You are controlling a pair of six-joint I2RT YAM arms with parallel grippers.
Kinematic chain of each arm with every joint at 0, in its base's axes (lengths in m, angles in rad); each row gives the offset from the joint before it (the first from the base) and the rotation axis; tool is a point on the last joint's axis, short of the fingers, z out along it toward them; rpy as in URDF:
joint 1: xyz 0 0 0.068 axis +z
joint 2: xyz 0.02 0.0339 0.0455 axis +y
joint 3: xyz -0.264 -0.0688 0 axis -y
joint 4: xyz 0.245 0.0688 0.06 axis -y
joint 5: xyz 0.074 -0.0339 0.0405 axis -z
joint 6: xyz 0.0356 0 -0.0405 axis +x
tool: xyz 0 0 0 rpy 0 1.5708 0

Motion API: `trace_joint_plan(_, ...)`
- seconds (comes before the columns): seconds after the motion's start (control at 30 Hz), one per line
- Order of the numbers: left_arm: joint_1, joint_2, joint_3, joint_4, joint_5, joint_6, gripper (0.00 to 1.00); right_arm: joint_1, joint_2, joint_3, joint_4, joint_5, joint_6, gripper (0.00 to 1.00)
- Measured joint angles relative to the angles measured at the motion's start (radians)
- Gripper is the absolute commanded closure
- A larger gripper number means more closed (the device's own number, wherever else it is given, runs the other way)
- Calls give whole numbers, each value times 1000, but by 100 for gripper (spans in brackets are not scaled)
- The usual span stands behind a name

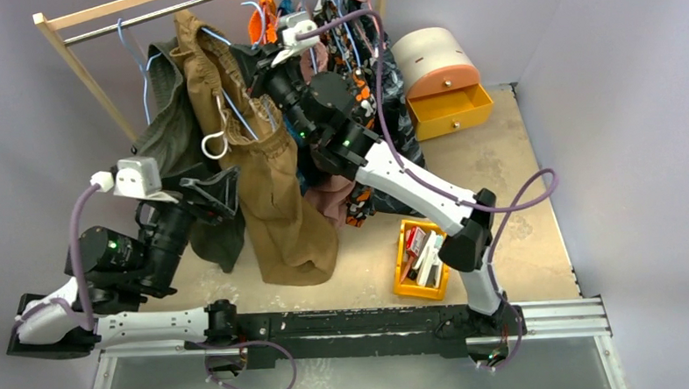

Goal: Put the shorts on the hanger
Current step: Place the hanger at the clothesline, then adjust the hanger on the clothesline.

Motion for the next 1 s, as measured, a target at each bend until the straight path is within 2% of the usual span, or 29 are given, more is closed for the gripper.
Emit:
trace_joint_plan(0.2,0,72,-23,95,-49,108,27,3,-100,-71,-8,-18,19,100)
trace_joint_plan(0.5,0,213,31,57,-101,96,23,3,-202,-237,-59,-30,16,100)
trace_joint_plan(0.8,11,339,137,45,-39,42,22,3,-277,-321,-92,-55,23,100)
trace_joint_plan(1.0,65,399,249,-27,18,9,22,3,-370,-444,-88,-70,27,100)
